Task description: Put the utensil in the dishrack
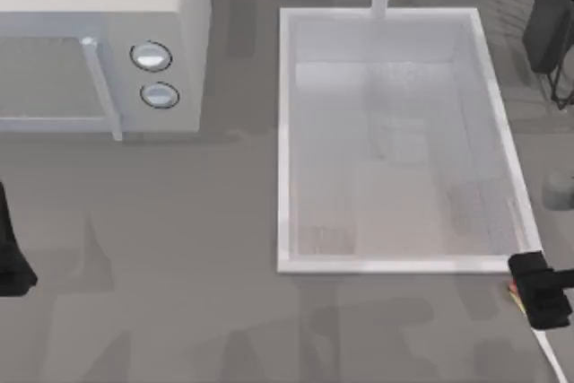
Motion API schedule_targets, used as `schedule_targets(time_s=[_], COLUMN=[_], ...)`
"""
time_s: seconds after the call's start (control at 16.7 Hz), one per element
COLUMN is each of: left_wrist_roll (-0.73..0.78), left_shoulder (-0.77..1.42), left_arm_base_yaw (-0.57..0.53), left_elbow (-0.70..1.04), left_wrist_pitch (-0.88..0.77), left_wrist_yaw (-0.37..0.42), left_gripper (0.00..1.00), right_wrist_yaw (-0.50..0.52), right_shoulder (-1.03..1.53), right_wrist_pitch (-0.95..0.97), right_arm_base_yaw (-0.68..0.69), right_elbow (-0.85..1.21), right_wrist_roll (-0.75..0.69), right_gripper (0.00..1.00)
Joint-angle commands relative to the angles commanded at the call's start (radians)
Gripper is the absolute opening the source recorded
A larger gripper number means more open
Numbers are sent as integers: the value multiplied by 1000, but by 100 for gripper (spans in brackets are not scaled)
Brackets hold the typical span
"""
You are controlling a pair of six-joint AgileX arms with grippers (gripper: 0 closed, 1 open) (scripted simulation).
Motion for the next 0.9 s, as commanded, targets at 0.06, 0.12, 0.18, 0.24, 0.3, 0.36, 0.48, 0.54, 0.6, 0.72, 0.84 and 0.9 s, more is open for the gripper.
schedule_targets(time_s=[0.06, 0.12, 0.18, 0.24, 0.3, 0.36, 0.48, 0.54, 0.6, 0.72, 0.84, 0.9], left_wrist_roll=[0, 0, 0, 0, 0, 0, 0, 0, 0, 0, 0, 0], left_shoulder=[0, 0, 0, 0, 0, 0, 0, 0, 0, 0, 0, 0], left_arm_base_yaw=[0, 0, 0, 0, 0, 0, 0, 0, 0, 0, 0, 0], left_elbow=[0, 0, 0, 0, 0, 0, 0, 0, 0, 0, 0, 0], left_wrist_pitch=[0, 0, 0, 0, 0, 0, 0, 0, 0, 0, 0, 0], left_wrist_yaw=[0, 0, 0, 0, 0, 0, 0, 0, 0, 0, 0, 0], left_gripper=[100, 100, 100, 100, 100, 100, 100, 100, 100, 100, 100, 100], right_wrist_yaw=[2, 4, 5, 5, 5, 5, 5, 5, 5, 5, 5, 5], right_shoulder=[38, 65, 82, 88, 88, 88, 84, 86, 94, 121, 167, 195], right_wrist_pitch=[-27, -48, -61, -67, -67, -67, -64, -61, -48, 9, 108, 167], right_arm_base_yaw=[10, 18, 23, 25, 25, 25, 21, 21, 22, 23, 25, 26], right_elbow=[26, 46, 59, 65, 65, 65, 61, 60, 52, 21, -28, -57], right_wrist_roll=[6, 10, 13, 14, 14, 14, 13, 13, 13, 14, 15, 16], right_gripper=[100, 100, 100, 100, 100, 100, 100, 100, 100, 100, 100, 100])
